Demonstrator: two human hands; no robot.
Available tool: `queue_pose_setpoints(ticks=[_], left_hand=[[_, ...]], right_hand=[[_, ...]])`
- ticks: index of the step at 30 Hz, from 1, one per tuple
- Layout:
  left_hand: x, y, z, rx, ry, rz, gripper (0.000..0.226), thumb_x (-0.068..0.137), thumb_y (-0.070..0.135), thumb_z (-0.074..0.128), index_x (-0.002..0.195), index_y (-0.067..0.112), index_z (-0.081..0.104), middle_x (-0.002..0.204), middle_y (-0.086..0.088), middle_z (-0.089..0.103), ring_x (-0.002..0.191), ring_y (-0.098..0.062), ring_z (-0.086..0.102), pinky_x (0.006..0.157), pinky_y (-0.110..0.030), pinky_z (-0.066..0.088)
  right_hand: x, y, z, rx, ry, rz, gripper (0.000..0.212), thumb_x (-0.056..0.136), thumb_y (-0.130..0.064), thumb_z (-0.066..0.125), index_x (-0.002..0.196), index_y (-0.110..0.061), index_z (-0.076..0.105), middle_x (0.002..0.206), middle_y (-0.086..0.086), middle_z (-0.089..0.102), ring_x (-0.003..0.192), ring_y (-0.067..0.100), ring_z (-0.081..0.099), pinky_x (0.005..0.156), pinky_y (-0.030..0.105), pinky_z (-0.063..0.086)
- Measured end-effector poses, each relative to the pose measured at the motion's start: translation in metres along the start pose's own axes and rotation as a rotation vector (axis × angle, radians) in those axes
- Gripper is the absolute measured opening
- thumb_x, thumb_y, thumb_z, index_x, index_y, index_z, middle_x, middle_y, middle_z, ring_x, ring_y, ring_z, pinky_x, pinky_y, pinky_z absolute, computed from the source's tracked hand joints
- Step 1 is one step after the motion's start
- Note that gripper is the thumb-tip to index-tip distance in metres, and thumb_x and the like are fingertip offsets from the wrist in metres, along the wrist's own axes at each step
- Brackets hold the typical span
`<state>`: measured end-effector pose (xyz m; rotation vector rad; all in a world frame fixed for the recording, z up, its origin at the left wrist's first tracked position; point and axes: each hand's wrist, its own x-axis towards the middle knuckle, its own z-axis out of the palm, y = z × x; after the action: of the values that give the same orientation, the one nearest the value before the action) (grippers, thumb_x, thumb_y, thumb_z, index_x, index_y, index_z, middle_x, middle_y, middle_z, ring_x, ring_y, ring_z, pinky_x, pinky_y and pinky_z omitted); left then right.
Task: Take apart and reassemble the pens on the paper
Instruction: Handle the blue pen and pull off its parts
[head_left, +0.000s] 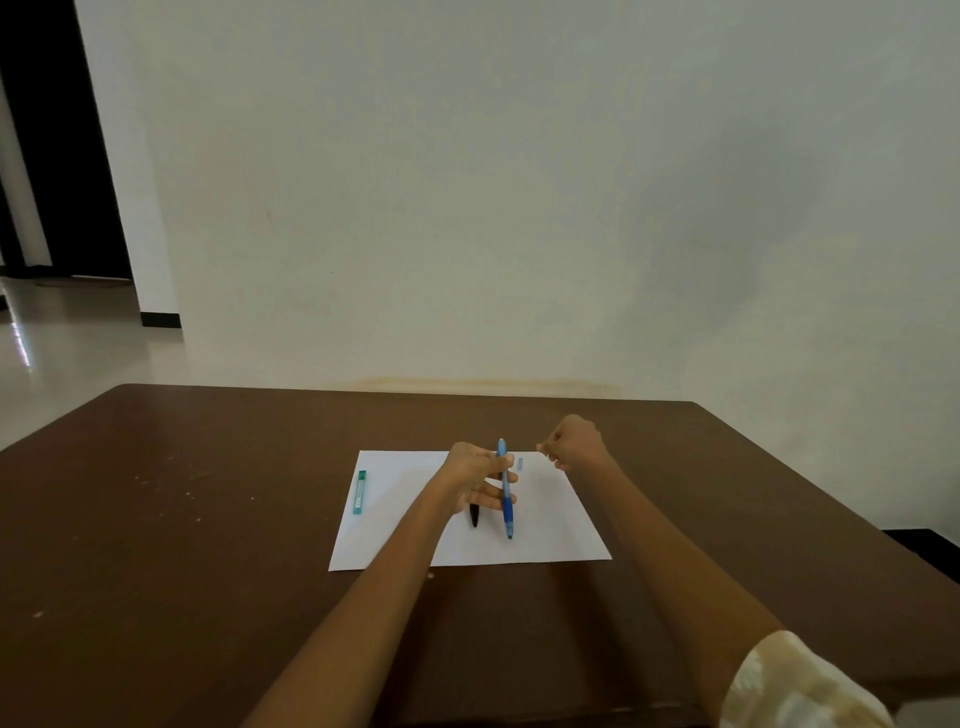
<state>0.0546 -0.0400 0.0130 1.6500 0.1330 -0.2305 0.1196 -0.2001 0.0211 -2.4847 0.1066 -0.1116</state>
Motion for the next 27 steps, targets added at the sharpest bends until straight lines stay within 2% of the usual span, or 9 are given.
queue_pose_setpoints(ticks=[3, 8, 12, 15, 18, 20, 24, 27], left_hand=[[0.002, 0.002, -0.005, -0.007, 0.017, 0.01, 0.019, 0.086, 0.018, 0.064, 0.097, 0.003, 0.061, 0.078, -0.009, 0.067, 0.048, -0.021, 0.068, 0.044, -0.028, 0.056], [0.004, 0.0, -0.012, -0.021, 0.004, 0.001, 0.011, 0.086, 0.019, 0.064, 0.084, 0.008, 0.061, 0.08, -0.009, 0.067, 0.048, -0.021, 0.069, 0.046, -0.029, 0.057], [0.001, -0.005, -0.008, -0.022, 0.003, -0.022, 0.017, 0.087, 0.019, 0.063, 0.097, 0.005, 0.061, 0.09, -0.01, 0.067, 0.058, -0.024, 0.069, 0.052, -0.03, 0.057], [-0.004, -0.006, -0.005, -0.058, 0.012, -0.032, 0.024, 0.087, 0.02, 0.062, 0.104, 0.002, 0.061, 0.097, -0.012, 0.065, 0.067, -0.027, 0.068, 0.055, -0.029, 0.057], [-0.009, -0.005, 0.003, -0.11, 0.042, -0.043, 0.029, 0.087, 0.018, 0.063, 0.109, 0.0, 0.061, 0.098, -0.013, 0.063, 0.074, -0.03, 0.068, 0.056, -0.03, 0.057], [-0.016, -0.002, 0.013, -0.115, 0.076, -0.062, 0.024, 0.087, 0.019, 0.063, 0.104, 0.001, 0.062, 0.1, -0.015, 0.064, 0.075, -0.03, 0.068, 0.054, -0.031, 0.056], [-0.028, -0.001, 0.027, -0.149, 0.09, -0.068, 0.019, 0.089, 0.019, 0.061, 0.095, 0.001, 0.061, 0.106, -0.018, 0.065, 0.065, -0.027, 0.067, 0.045, -0.031, 0.055], [-0.038, -0.003, 0.032, -0.135, 0.088, -0.078, 0.028, 0.092, 0.024, 0.056, 0.107, 0.001, 0.057, 0.119, -0.019, 0.062, 0.08, -0.031, 0.068, 0.049, -0.032, 0.055]], right_hand=[[0.004, 0.001, 0.01, -0.15, -0.029, -0.028, 0.027, 0.086, -0.023, 0.068, 0.099, 0.0, 0.072, 0.097, 0.014, 0.072, 0.088, 0.025, 0.069, 0.084, 0.032, 0.056], [0.008, 0.002, 0.015, -0.243, -0.003, -0.05, 0.027, 0.088, -0.025, 0.065, 0.1, -0.002, 0.071, 0.1, 0.013, 0.072, 0.09, 0.025, 0.068, 0.081, 0.031, 0.053], [0.008, 0.009, 0.012, -0.121, 0.045, -0.041, 0.023, 0.09, -0.018, 0.063, 0.1, 0.0, 0.072, 0.099, 0.015, 0.072, 0.088, 0.024, 0.068, 0.084, 0.032, 0.055], [-0.01, 0.009, 0.005, 0.092, 0.123, -0.044, 0.018, 0.09, -0.014, 0.062, 0.097, -0.001, 0.073, 0.095, 0.015, 0.073, 0.077, 0.018, 0.068, 0.081, 0.031, 0.058], [-0.045, -0.004, 0.002, 0.194, -0.042, -0.081, 0.022, 0.089, -0.02, 0.064, 0.102, -0.003, 0.071, 0.092, 0.01, 0.071, 0.068, 0.01, 0.065, 0.062, 0.017, 0.054], [-0.069, -0.013, 0.002, 0.194, -0.188, -0.087, 0.024, 0.088, -0.022, 0.065, 0.105, -0.004, 0.069, 0.093, 0.009, 0.07, 0.066, 0.009, 0.065, 0.056, 0.014, 0.051], [-0.092, -0.013, 0.002, 0.179, -0.219, -0.073, 0.028, 0.085, -0.016, 0.069, 0.11, -0.005, 0.066, 0.104, 0.015, 0.07, 0.078, 0.02, 0.07, 0.067, 0.022, 0.056], [-0.095, -0.006, 0.001, 0.139, -0.201, -0.033, 0.026, 0.086, -0.013, 0.068, 0.11, -0.004, 0.068, 0.106, 0.016, 0.07, 0.084, 0.024, 0.071, 0.08, 0.029, 0.058]])
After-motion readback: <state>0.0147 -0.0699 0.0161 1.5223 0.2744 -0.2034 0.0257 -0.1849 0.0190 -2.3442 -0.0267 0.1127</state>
